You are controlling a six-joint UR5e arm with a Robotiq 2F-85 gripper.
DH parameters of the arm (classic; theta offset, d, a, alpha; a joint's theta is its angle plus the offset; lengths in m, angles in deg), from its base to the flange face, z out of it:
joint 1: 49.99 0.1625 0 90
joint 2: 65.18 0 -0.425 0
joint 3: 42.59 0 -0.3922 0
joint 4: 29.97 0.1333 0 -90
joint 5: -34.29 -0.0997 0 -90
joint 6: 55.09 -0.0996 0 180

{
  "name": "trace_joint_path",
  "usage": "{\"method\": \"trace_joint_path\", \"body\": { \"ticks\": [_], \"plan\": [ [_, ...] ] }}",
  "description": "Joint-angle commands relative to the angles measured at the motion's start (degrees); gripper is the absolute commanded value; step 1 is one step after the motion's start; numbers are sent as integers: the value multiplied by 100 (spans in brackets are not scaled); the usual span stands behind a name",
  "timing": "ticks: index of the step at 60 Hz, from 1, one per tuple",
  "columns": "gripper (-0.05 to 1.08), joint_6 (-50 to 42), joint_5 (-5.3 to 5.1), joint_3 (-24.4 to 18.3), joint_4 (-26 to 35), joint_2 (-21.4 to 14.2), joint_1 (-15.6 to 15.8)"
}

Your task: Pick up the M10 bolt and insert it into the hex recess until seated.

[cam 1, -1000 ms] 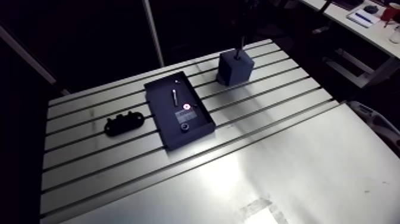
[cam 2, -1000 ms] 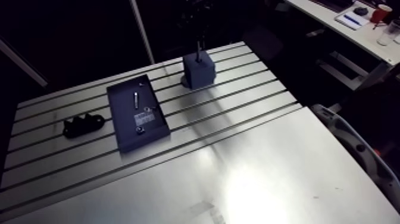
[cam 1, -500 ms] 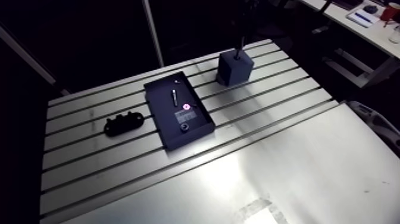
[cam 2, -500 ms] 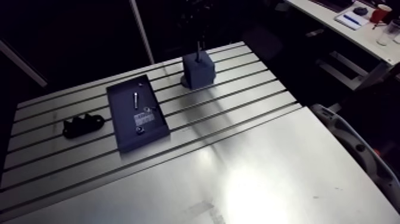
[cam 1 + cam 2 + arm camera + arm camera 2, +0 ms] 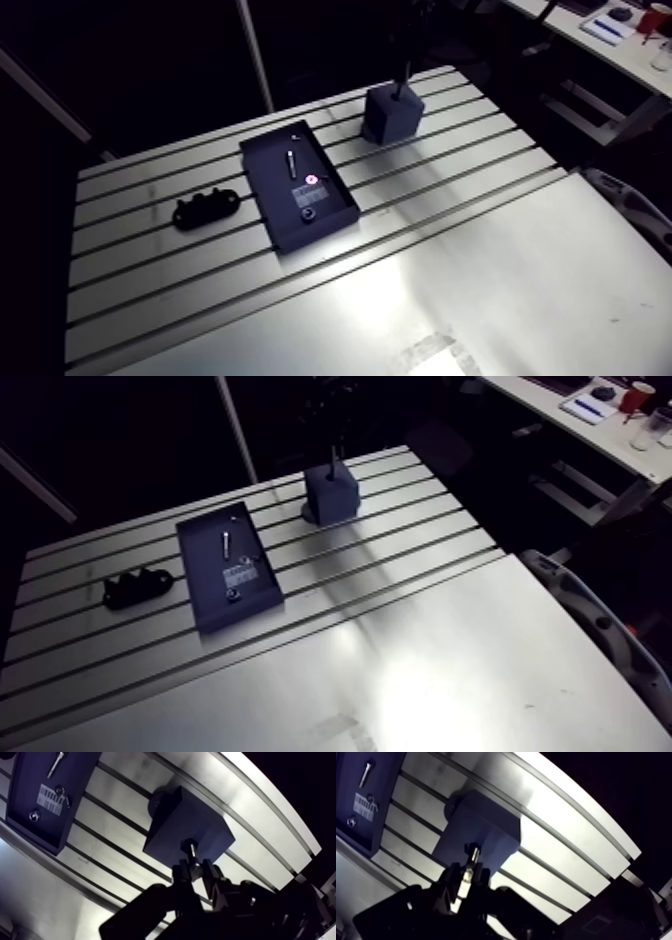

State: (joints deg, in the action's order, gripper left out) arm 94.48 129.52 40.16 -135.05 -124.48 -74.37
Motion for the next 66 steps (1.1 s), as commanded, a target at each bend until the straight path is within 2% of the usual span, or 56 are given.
{"method": "trace_joint_path", "body": {
  "ticks": [1, 66],
  "plan": [
    [75, -10, 0, 8, 0, 2, 10],
    [75, 8, -26, -94, 16, 21, 12]
  ]
}}
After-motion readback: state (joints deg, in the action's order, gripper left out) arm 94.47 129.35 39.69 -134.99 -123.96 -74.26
